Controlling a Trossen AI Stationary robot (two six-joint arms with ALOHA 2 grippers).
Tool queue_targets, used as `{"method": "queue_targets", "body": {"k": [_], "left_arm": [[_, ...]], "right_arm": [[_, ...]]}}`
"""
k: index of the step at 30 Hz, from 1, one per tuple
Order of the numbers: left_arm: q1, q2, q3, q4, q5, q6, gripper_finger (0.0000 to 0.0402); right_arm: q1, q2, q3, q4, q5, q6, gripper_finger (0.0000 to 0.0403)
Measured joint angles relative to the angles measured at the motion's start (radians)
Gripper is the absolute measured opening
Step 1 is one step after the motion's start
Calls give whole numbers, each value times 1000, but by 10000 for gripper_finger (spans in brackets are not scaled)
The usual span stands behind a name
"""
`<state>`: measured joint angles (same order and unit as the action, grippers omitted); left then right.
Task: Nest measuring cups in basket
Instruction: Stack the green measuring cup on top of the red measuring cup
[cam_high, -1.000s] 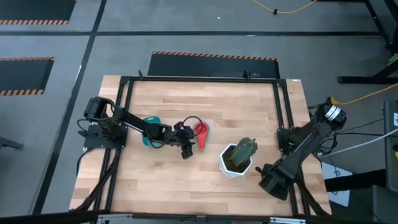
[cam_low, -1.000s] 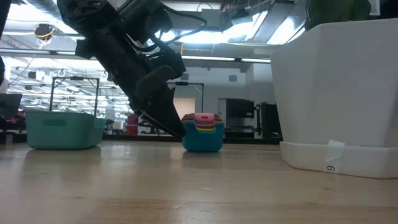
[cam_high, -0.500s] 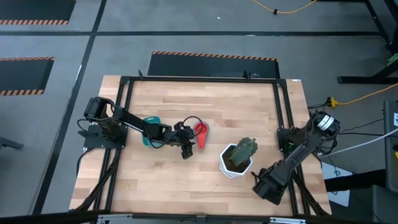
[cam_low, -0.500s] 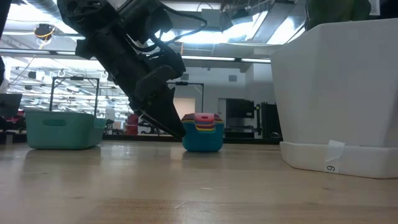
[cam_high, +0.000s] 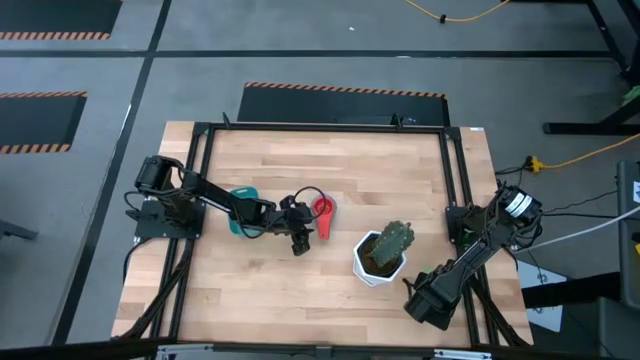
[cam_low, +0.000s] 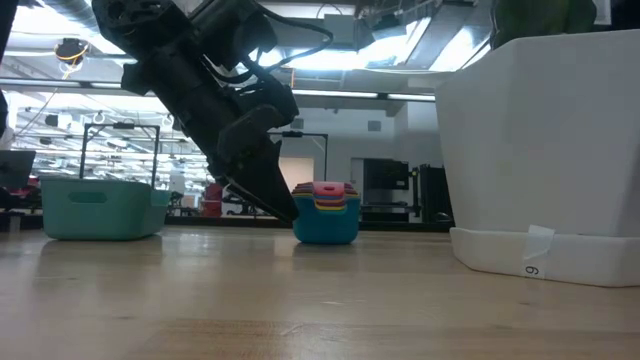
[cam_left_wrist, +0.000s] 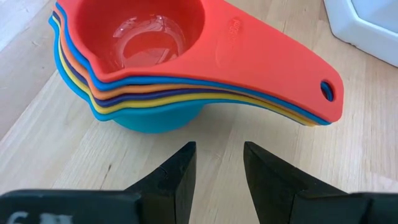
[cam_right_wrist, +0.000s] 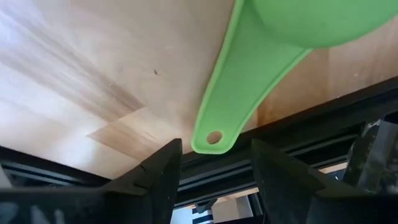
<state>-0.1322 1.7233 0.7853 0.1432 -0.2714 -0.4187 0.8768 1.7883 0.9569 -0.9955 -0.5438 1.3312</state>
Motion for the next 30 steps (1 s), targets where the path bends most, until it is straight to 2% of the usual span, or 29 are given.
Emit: {"method": "queue_targets", "body": {"k": [30], "left_arm": [[0,0,0,0,0,0,128]], "right_arm": [[52,9,0,-1,44,68,196]]}}
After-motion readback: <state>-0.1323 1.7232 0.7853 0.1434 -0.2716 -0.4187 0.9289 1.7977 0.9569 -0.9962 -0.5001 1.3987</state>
